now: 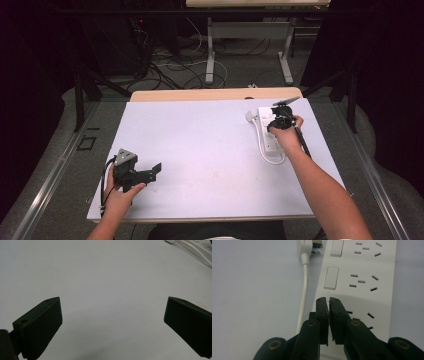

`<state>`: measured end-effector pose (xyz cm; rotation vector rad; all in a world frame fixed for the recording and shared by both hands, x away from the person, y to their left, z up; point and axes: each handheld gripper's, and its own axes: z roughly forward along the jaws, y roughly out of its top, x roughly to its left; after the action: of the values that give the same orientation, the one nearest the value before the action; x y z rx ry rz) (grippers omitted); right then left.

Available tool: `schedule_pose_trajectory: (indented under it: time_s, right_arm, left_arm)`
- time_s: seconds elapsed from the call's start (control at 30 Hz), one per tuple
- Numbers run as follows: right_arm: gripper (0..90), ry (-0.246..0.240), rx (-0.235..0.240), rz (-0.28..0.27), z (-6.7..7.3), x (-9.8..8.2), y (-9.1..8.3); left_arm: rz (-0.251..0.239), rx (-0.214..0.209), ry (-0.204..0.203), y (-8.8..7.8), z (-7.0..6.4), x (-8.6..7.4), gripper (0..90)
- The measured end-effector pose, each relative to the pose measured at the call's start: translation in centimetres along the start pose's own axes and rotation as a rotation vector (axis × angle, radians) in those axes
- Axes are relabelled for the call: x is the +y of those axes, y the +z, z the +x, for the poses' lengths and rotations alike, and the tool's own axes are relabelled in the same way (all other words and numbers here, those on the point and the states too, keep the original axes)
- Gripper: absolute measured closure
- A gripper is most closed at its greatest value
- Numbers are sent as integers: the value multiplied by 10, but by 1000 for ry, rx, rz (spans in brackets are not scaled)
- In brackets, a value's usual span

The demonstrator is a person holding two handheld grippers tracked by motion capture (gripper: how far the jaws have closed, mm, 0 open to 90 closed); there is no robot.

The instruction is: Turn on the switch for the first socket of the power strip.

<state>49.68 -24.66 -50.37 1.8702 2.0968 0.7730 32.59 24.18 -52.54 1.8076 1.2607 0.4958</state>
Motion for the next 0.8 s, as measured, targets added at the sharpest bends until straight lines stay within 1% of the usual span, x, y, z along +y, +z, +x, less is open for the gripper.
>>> schedule_pose_trajectory:
  time_s: [0.03, 0.07, 0.13, 0.17, 0.27, 0.33, 0.53, 0.6, 0.63, 0.67, 0.8]
  right_arm:
    - [878, 0, 1, 5, 1, 0, 0]
    - [881, -3, -9, 15, 2, 0, 1]
    - [889, -11, 1, 13, 2, -1, 2]
    - [894, -7, -10, 23, 3, -1, 2]
    - [900, -16, -8, 30, 4, -2, 3]
    - [900, -18, -5, 25, 4, -3, 5]
    - [900, -23, -7, 34, 4, -5, 7]
    - [900, -24, -8, 43, 4, -5, 6]
    - [900, -27, -18, 39, 4, -5, 7]
    - [900, -24, -16, 37, 5, -5, 7]
    - [900, -40, -23, 32, 6, -6, 7]
  left_arm:
    - [4, -3, 1, 0, 0, 0, 16]
    - [7, -4, 2, -1, 0, 0, 16]
    - [7, -3, 2, -1, 1, 0, 17]
    - [7, -3, 2, -1, 1, 0, 17]
    - [0, 1, 2, 0, 0, 0, 17]
    - [0, 1, 1, 0, 0, 0, 17]
    - [1, 2, 2, 0, 0, 0, 17]
    - [7, -2, 3, -1, 0, 0, 17]
    - [8, -1, 4, -1, 0, 0, 17]
    - [8, -1, 4, -1, 0, 0, 17]
    - [8, -1, 4, 0, 0, 0, 17]
